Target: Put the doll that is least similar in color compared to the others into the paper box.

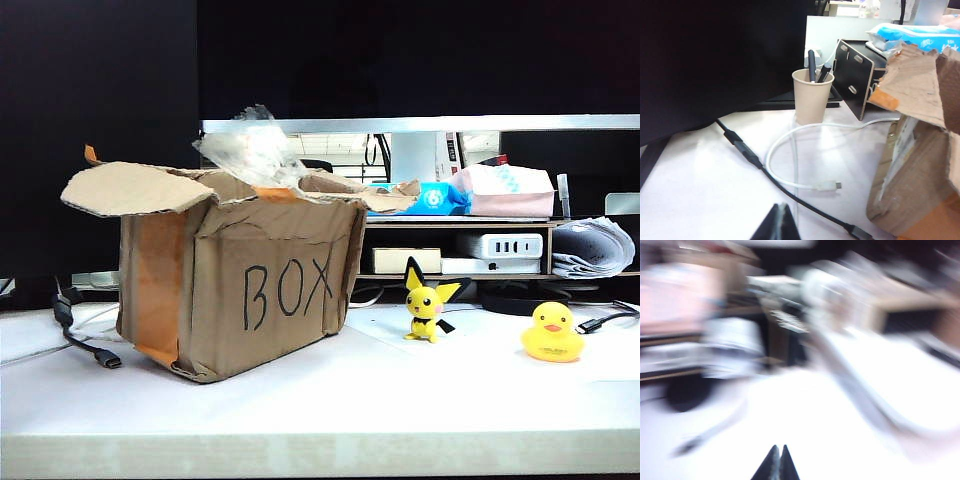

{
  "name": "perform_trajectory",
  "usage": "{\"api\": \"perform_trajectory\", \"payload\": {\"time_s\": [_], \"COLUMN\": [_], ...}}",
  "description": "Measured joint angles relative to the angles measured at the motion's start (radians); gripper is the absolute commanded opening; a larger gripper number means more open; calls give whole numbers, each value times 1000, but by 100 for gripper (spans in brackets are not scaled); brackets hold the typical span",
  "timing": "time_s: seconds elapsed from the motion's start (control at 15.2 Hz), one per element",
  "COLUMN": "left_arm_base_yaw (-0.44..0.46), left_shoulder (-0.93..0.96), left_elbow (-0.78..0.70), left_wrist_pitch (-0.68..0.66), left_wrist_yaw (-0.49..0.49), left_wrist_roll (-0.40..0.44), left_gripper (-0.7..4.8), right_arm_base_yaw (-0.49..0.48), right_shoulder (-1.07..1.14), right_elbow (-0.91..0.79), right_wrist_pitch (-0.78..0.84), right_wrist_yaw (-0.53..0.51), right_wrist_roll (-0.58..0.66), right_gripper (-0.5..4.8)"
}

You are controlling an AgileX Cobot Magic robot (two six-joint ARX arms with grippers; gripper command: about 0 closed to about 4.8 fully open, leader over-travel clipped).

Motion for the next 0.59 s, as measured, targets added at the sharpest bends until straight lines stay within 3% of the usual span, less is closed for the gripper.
{"api": "perform_trajectory", "payload": {"time_s": [0.26, 0.46, 0.59], "left_arm_base_yaw": [0, 0, 0], "left_shoulder": [0, 0, 0], "left_elbow": [0, 0, 0], "left_wrist_pitch": [0, 0, 0], "left_wrist_yaw": [0, 0, 0], "left_wrist_roll": [0, 0, 0], "left_gripper": [-6, -5, -5], "right_arm_base_yaw": [-285, -373, -375], "right_shoulder": [0, 0, 0], "right_elbow": [-94, -187, -231], "right_wrist_pitch": [14, 126, 171], "right_wrist_yaw": [-121, -234, -272], "right_wrist_roll": [147, 218, 218], "right_gripper": [-5, -5, -5]}}
